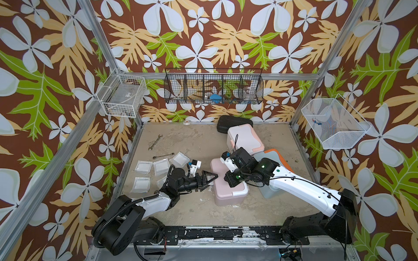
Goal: Open first aid kits and take out gauze
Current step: Fasten the fastener of the first aid kit.
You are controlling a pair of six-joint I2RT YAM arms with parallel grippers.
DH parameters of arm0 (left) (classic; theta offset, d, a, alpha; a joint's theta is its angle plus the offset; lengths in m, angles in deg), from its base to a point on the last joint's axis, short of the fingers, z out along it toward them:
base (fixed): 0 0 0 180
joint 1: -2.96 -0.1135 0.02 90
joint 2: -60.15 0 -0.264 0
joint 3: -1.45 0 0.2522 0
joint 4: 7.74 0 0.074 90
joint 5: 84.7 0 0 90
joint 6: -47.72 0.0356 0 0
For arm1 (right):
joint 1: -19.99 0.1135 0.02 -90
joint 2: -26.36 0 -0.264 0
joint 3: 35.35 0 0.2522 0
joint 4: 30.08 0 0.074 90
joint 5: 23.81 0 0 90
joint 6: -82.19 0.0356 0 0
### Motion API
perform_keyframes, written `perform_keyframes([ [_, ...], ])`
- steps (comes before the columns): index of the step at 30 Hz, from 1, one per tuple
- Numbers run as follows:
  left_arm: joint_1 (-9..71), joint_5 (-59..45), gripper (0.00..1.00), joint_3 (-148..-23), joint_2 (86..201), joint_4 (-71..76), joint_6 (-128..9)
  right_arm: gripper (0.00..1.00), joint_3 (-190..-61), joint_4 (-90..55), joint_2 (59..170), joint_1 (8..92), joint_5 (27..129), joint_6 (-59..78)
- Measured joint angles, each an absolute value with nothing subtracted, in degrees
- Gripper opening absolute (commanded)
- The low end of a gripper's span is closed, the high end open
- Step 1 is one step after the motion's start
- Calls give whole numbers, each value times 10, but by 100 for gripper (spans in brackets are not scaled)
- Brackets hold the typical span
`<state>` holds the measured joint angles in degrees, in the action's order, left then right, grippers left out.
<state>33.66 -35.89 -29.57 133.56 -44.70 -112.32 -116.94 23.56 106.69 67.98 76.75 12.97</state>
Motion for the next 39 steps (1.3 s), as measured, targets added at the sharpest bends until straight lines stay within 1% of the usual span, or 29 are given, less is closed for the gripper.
perform_keyframes([
  [7, 332, -357, 100, -295, 1309, -414, -1123, 10, -1166, 232, 1064, 680, 768, 130],
  [19, 322, -356, 100, -307, 1268, -343, -1082, 10, -1163, 226, 1064, 680, 767, 130],
  [31, 321, -335, 100, -356, 1235, -208, -1024, 11, -1163, 224, 1064, 680, 768, 130],
  [39, 320, -307, 100, -403, 1220, -72, -983, 11, -1163, 224, 1064, 680, 767, 130],
])
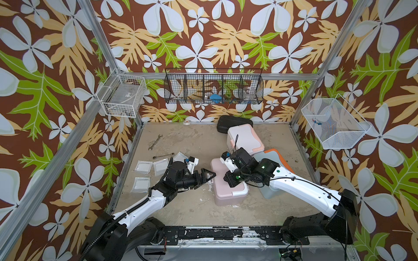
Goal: Open first aid kits and take out gauze
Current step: Fasten the fastener of the first aid kit.
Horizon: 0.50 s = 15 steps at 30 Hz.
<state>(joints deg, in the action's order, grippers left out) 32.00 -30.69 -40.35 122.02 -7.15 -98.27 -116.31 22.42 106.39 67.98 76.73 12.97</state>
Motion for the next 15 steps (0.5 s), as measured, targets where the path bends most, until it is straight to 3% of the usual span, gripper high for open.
perform_keyframes([
  [15, 327, -316, 99, -455, 1191, 12, -987, 11, -1160, 218, 1063, 680, 767, 130],
])
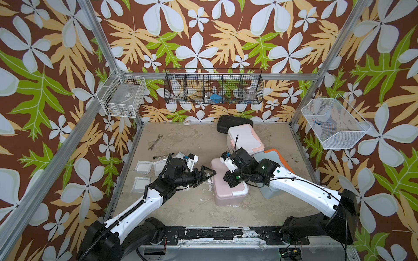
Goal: Open first aid kits and take out gauze
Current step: Fasten the fastener of the first aid kit.
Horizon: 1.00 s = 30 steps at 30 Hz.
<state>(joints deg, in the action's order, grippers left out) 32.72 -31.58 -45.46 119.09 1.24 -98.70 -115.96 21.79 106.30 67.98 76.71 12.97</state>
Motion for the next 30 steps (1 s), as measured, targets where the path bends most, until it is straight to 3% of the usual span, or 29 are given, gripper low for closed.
perform_keyframes([
  [23, 365, -295, 99, -475, 1234, 11, -992, 12, -1157, 215, 1058, 680, 767, 132],
  [28, 367, -293, 99, -476, 1234, 10, -992, 18, -1166, 234, 1049, 680, 757, 134],
  [30, 367, -293, 99, -476, 1233, 11, -993, 25, -1175, 238, 1038, 679, 745, 143],
])
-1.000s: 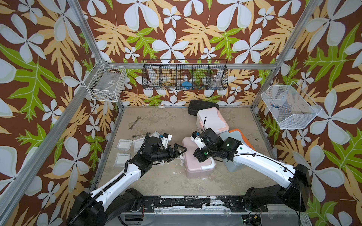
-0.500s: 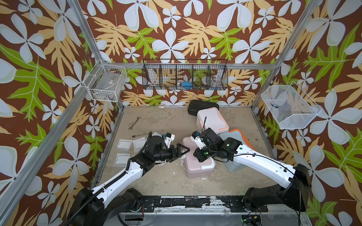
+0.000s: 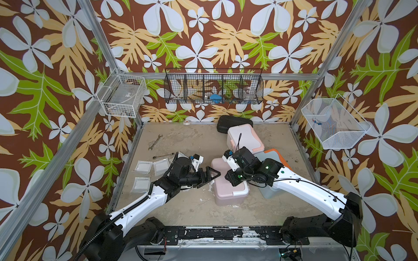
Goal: Open first aid kits and take out gauze
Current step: Fasten the fastener of the first aid kit, then move the first aid kit to the center of the board.
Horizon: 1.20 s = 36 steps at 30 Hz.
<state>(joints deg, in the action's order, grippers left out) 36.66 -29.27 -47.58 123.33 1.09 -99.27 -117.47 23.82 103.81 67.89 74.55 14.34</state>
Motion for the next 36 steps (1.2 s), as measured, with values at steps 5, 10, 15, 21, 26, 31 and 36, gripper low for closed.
perform_keyframes([
  [5, 367, -292, 99, -479, 1230, 11, -993, 45, -1180, 240, 993, 643, 716, 150],
  [10, 367, -292, 99, -480, 1229, 12, -993, 60, -1137, 236, 944, 568, 703, 159],
  [15, 367, -292, 99, -482, 1233, 11, -992, 63, -1079, 212, 936, 537, 756, 158],
  [21, 370, -290, 99, -482, 1246, 10, -992, 63, -1044, 185, 951, 533, 818, 159],
  [26, 379, -283, 99, -484, 1268, 10, -994, 63, -1036, 174, 951, 533, 825, 160],
  [31, 386, -268, 99, -500, 1297, 21, -998, 62, -1023, 151, 952, 531, 829, 175],
  [36, 387, -249, 99, -532, 1322, 51, -992, 62, -1016, 124, 959, 531, 832, 188],
])
